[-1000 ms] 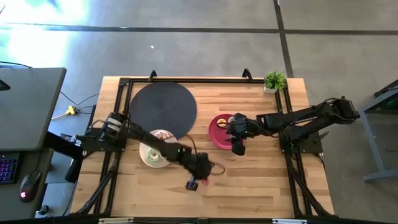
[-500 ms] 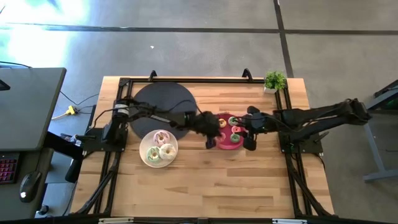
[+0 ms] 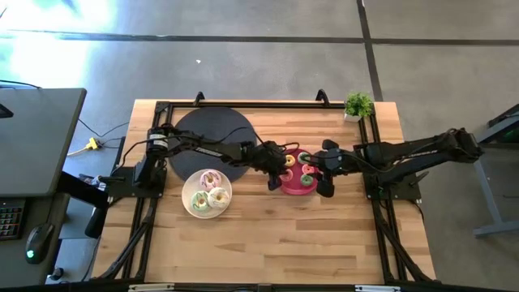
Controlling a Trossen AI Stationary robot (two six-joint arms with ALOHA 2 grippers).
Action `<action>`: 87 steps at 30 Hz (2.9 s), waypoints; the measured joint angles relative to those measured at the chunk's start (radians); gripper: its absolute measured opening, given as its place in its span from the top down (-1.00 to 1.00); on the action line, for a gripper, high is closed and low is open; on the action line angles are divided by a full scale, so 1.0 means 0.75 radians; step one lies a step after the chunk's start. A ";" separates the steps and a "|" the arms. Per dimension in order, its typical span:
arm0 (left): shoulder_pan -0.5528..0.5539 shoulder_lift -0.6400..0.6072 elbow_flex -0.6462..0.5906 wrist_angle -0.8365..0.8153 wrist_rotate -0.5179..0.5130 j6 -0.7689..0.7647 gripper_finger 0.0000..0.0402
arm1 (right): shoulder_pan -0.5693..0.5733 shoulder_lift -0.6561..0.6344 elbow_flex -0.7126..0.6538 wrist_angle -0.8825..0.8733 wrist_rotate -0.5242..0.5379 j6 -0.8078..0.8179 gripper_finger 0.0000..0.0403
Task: Pick & Place donuts
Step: Put the small pink donut on the red plate, then return to Home Position
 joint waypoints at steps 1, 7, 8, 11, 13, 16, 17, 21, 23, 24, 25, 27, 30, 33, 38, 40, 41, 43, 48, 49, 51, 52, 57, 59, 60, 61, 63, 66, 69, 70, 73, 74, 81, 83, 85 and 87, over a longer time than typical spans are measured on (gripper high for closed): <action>0.001 0.000 0.000 -0.016 0.021 0.000 0.63 | 0.000 0.001 0.000 -0.002 -0.001 0.002 0.22; 0.001 -0.069 0.000 -0.072 0.111 0.018 0.31 | 0.000 0.001 0.000 -0.003 -0.008 0.031 0.22; 0.000 -0.094 0.002 -0.079 0.097 0.030 0.28 | 0.000 0.001 0.000 -0.002 -0.008 0.032 0.22; 0.006 -0.194 -0.001 -0.223 0.054 0.071 0.25 | 0.000 0.000 0.000 -0.003 -0.010 0.035 0.22; 0.010 -0.274 0.000 -0.292 0.026 0.107 0.25 | 0.000 -0.006 0.000 -0.004 -0.010 0.050 0.22; 0.012 -0.434 0.001 -0.473 0.008 0.131 0.27 | 0.000 -0.030 0.000 -0.012 -0.022 0.099 0.23; 0.011 -0.487 0.002 -0.544 -0.008 0.145 0.28 | 0.000 -0.044 0.000 -0.018 -0.034 0.112 0.24; 0.009 -0.699 0.001 -0.772 -0.073 0.145 0.29 | -0.001 -0.138 0.000 -0.030 -0.091 0.117 0.26; 0.010 -0.812 -0.001 -0.884 -0.088 0.151 0.29 | 0.000 -0.206 0.000 -0.046 -0.102 0.120 0.28; 0.010 -0.862 0.000 -0.894 -0.100 0.152 0.29 | 0.000 -0.245 0.000 -0.054 -0.106 0.120 0.28; 0.010 -0.918 0.002 -0.918 -0.111 0.152 0.29 | 0.000 -0.287 0.000 -0.061 -0.119 0.120 0.29; 0.010 -1.013 -0.001 -0.987 -0.133 0.153 0.29 | 0.000 -0.377 0.000 -0.079 -0.133 0.112 0.29; 0.009 -1.146 -0.023 -1.031 -0.149 0.179 0.29 | 0.000 -0.520 0.000 -0.112 -0.122 0.061 0.29; 0.009 -1.285 -0.119 -1.011 -0.150 0.186 0.29 | 0.000 -0.664 0.000 -0.136 -0.059 -0.042 0.29; 0.010 -1.538 -0.445 -0.778 -0.173 0.185 0.29 | -0.001 -0.854 0.002 -0.090 -0.012 -0.199 0.28; 0.010 -1.649 -0.601 -0.666 -0.174 0.186 0.29 | -0.001 -0.899 0.002 -0.082 -0.006 -0.229 0.28; 0.010 -1.705 -0.670 -0.606 -0.174 0.185 0.29 | -0.001 -0.916 0.002 -0.084 -0.004 -0.246 0.28; 0.010 -1.828 -0.807 -0.558 -0.185 0.185 0.29 | -0.001 -0.942 0.002 -0.092 -0.005 -0.266 0.28; 0.010 -2.128 -1.055 -0.419 -0.209 0.163 0.29 | -0.001 -0.980 -0.084 0.055 -0.004 -0.292 0.28; 0.010 -2.190 -1.093 -0.384 -0.209 0.154 0.29 | -0.001 -0.988 -0.130 0.121 -0.004 -0.309 0.28; 0.010 -2.311 -1.158 -0.359 -0.208 0.141 0.29 | -0.001 -1.004 -0.232 0.256 -0.005 -0.336 0.28; 0.010 -2.365 -1.190 -0.341 -0.208 0.140 0.29 | -0.001 -1.013 -0.290 0.315 -0.005 -0.342 0.28; 0.010 -2.625 -1.304 -0.330 -0.178 0.129 0.29 | -0.004 -1.064 -0.519 0.552 0.020 -0.391 0.28; 0.010 -2.708 -1.347 -0.323 -0.139 0.141 0.29 | -0.005 -1.097 -0.561 0.641 0.074 -0.421 0.28; 0.010 -2.711 -1.368 -0.327 -0.134 0.145 0.29 | -0.004 -1.120 -0.580 0.664 0.085 -0.422 0.28; 0.010 -2.707 -1.371 -0.327 -0.135 0.145 0.29 | -0.005 -1.149 -0.601 0.686 0.085 -0.418 0.28; 0.010 -2.696 -1.371 -0.322 -0.154 0.146 0.29 | -0.004 -1.191 -0.660 0.755 0.021 -0.403 0.28; 0.010 -2.667 -1.383 -0.319 -0.142 0.149 0.29 | -0.004 -1.257 -0.782 0.838 -0.075 -0.367 0.28; 0.010 -2.674 -1.403 -0.296 -0.100 0.151 0.29 | -0.004 -1.308 -0.905 0.962 -0.081 -0.332 0.28; 0.010 -2.674 -1.421 -0.272 -0.089 0.149 0.29 | -0.004 -1.325 -0.949 0.994 -0.066 -0.327 0.28; 0.010 -2.675 -1.508 -0.147 -0.078 0.141 0.29 | -0.004 -1.350 -0.967 0.977 -0.024 -0.286 0.28; 0.010 -2.675 -1.536 -0.105 -0.080 0.140 0.29 | -0.004 -1.351 -0.967 0.983 -0.011 -0.277 0.28; 0.010 -2.675 -1.680 0.024 -0.128 0.139 0.29 | -0.004 -1.349 -0.970 1.000 -0.008 -0.344 0.28; 0.010 -2.674 -1.685 0.008 -0.120 0.139 0.29 | -0.004 -1.349 -0.970 0.996 0.010 -0.345 0.28; 0.010 -2.674 -1.685 -0.037 -0.119 0.137 0.29 | -0.004 -1.349 -0.970 0.978 0.016 -0.344 0.28; 0.010 -2.674 -1.686 -0.052 -0.119 0.136 0.29 | -0.004 -1.349 -0.970 0.965 0.016 -0.341 0.28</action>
